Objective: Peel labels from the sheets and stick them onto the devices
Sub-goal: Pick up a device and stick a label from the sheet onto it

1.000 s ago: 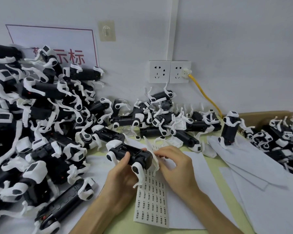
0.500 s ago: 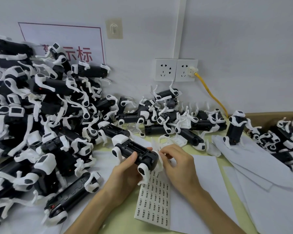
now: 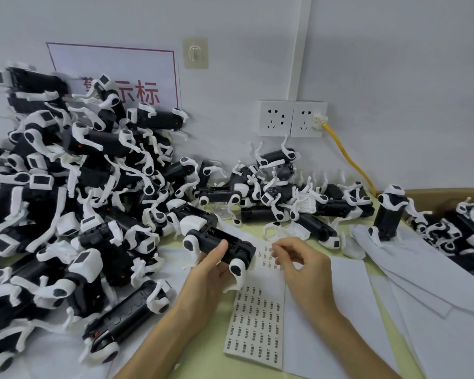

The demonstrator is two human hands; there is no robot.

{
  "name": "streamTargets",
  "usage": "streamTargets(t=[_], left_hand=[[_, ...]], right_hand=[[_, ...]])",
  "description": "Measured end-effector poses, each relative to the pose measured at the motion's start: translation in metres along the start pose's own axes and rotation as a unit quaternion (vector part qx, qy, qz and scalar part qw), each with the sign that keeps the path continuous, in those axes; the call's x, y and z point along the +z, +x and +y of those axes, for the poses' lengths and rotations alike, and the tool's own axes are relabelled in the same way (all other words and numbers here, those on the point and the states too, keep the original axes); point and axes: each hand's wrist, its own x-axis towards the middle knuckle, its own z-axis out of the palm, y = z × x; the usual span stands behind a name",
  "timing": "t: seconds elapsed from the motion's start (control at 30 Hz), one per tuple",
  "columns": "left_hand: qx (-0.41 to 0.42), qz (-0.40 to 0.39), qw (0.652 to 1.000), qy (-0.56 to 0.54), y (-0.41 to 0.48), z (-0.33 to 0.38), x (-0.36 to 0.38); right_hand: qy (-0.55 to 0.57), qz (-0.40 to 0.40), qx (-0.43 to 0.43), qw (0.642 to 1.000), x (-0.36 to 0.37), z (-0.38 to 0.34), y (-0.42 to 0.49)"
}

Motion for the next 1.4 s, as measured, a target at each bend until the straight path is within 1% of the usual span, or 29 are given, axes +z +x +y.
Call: streamTargets(t=[0.07, 0.13, 0.23, 0.33, 0.43, 0.53, 0.63, 0.73, 0.87, 0.97, 1.03, 1.13, 1.2, 1.4], left_hand=[[0.018, 0.020, 0.999, -0.020, 0.001, 0.003, -0.001], [0.015, 0.012, 0.999, -0.040, 0.000, 0.005, 0.000], [-0.031, -0.042, 0.996, -0.068, -0.001, 0.006, -0.002], [-0.071, -0.086, 0.990, -0.091, -0.002, 0.007, -0.002], [-0.078, -0.093, 0.982, -0.147, -0.001, 0.007, -0.005], [-0.090, -0.100, 0.978, -0.157, -0.001, 0.007, -0.010], [-0.111, -0.104, 0.970, -0.188, -0.001, 0.007, -0.009], [-0.101, -0.089, 0.962, -0.237, -0.001, 0.006, -0.005], [-0.079, -0.096, 0.964, -0.237, 0.001, 0.005, -0.004], [-0.069, -0.073, 0.969, -0.228, 0.002, 0.003, -0.005], [-0.059, -0.059, 0.970, -0.227, 0.002, 0.001, -0.005], [-0.046, -0.057, 0.976, -0.206, 0.003, -0.001, -0.006], [-0.040, -0.061, 0.978, -0.194, 0.003, -0.002, -0.006], [-0.031, -0.044, 0.982, -0.182, 0.001, -0.001, -0.002]], right_hand=[[-0.008, -0.003, -0.015, 1.000, 0.000, -0.001, -0.001], [-0.019, 0.000, -0.038, 0.999, 0.000, -0.004, -0.002], [-0.035, 0.006, -0.095, 0.995, -0.001, -0.009, -0.003], [-0.030, -0.014, -0.141, 0.989, -0.001, -0.014, -0.004], [-0.032, -0.017, -0.158, 0.987, -0.001, -0.015, -0.004], [-0.043, -0.013, -0.172, 0.984, -0.003, -0.015, -0.003], [-0.045, -0.029, -0.163, 0.985, -0.004, -0.015, -0.002], [-0.039, -0.039, -0.165, 0.985, -0.005, -0.016, 0.000], [-0.034, -0.050, -0.130, 0.990, -0.007, -0.018, 0.000], [-0.040, -0.040, -0.068, 0.996, -0.006, -0.017, -0.001], [-0.040, -0.048, -0.026, 0.998, -0.006, -0.016, -0.001], [0.014, -0.076, 0.050, 0.996, -0.004, -0.018, -0.003], [0.055, -0.079, 0.085, 0.992, -0.004, -0.021, -0.004], [0.131, -0.086, 0.129, 0.979, -0.005, -0.024, -0.003]])
